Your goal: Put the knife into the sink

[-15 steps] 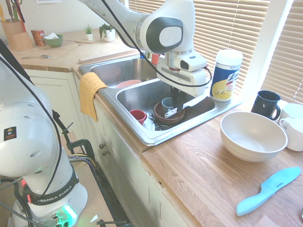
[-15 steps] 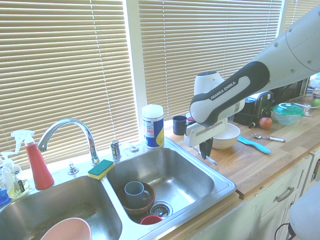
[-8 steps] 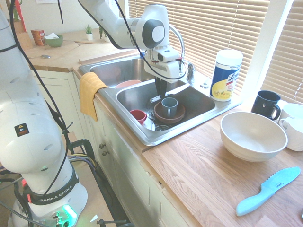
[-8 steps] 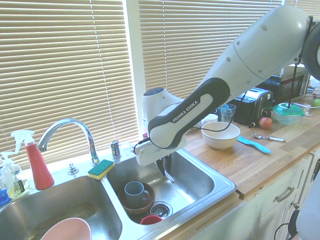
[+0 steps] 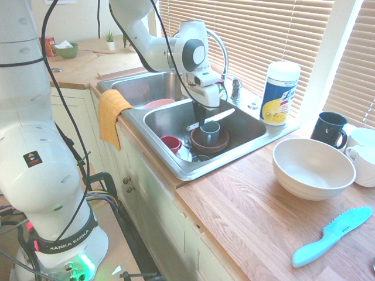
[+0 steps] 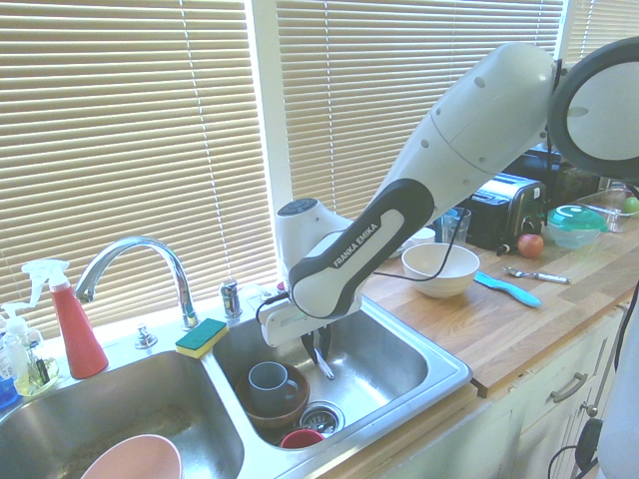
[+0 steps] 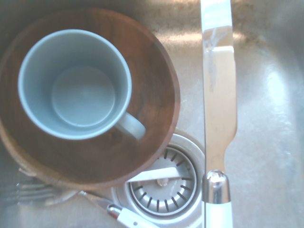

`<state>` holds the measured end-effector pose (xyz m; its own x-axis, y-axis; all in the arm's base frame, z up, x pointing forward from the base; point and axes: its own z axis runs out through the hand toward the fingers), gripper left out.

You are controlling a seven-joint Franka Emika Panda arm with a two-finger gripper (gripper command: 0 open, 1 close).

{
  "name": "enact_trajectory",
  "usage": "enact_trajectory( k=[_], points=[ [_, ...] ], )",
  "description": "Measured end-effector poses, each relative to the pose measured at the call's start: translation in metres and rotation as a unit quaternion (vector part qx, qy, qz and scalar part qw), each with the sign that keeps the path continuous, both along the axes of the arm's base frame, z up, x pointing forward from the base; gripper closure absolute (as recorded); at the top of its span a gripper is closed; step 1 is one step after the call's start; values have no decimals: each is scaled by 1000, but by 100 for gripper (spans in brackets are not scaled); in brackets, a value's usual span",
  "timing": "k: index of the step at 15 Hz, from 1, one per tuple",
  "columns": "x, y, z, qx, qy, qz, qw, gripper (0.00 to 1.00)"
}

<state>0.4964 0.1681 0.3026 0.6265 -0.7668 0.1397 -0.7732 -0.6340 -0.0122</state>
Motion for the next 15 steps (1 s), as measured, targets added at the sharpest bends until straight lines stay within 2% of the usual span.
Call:
enact_trajectory(
  k=[3,15],
  points=[
    [2,-4,-25,10,-1,-2,1000,100],
    [1,-22,-120,16,33,11,999,100]
  ],
)
